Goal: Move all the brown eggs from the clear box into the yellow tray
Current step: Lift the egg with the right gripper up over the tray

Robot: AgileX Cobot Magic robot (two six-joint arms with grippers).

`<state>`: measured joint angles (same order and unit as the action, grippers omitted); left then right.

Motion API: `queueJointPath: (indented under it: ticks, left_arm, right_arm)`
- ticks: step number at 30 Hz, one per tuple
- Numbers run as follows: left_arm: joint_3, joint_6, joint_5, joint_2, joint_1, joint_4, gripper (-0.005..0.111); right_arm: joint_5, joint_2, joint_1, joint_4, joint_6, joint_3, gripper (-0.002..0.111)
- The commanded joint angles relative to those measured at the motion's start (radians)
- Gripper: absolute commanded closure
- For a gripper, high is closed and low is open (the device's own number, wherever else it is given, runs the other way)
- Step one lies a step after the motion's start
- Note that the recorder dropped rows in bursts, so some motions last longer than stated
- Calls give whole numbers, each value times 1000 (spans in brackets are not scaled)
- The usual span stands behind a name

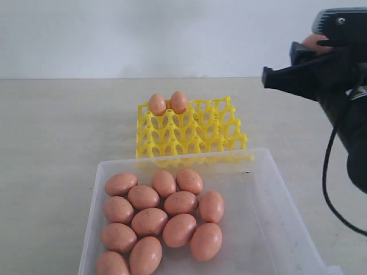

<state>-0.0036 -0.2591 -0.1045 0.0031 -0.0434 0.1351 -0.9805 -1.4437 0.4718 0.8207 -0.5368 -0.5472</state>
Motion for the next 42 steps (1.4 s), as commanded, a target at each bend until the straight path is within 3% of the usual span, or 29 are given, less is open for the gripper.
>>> queueJointPath:
  ticks: [1, 7, 12, 20, 25, 29, 32, 35, 39, 42]
  left_arm:
    - [4, -3, 3, -3, 6, 3, 103]
    - [4, -3, 3, -3, 6, 3, 103]
    - [4, -3, 3, -3, 6, 3, 103]
    - [4, -3, 3, -3, 6, 3, 103]
    - [4, -3, 5, -3, 6, 3, 103]
    - [4, -3, 5, -3, 6, 3, 103]
    - [4, -3, 5, -3, 6, 3, 103]
    - [4, -3, 3, -3, 6, 3, 103]
    - [4, -3, 3, -3, 6, 3, 103]
    - [4, -3, 3, -3, 6, 3, 103]
  right_arm:
    - [20, -66, -205, -24, 115, -3, 108]
    - [-13, -185, -469, -185, 373, -3, 108]
    - [-14, -264, -576, -391, 594, -16, 108]
    - [63, -400, -623, -1156, 988, -300, 108]
    - [119, -481, -623, -1795, 1362, -535, 108]
    - [69, -520, -621, -2040, 1578, -626, 108]
    - [25, -522, -619, -2080, 1583, -626, 108]
    - [25, -522, -619, -1972, 1572, -626, 108]
    - [35, -522, -614, -1783, 1352, -633, 108]
    - [136, -522, -559, -1745, 1340, -690, 108]
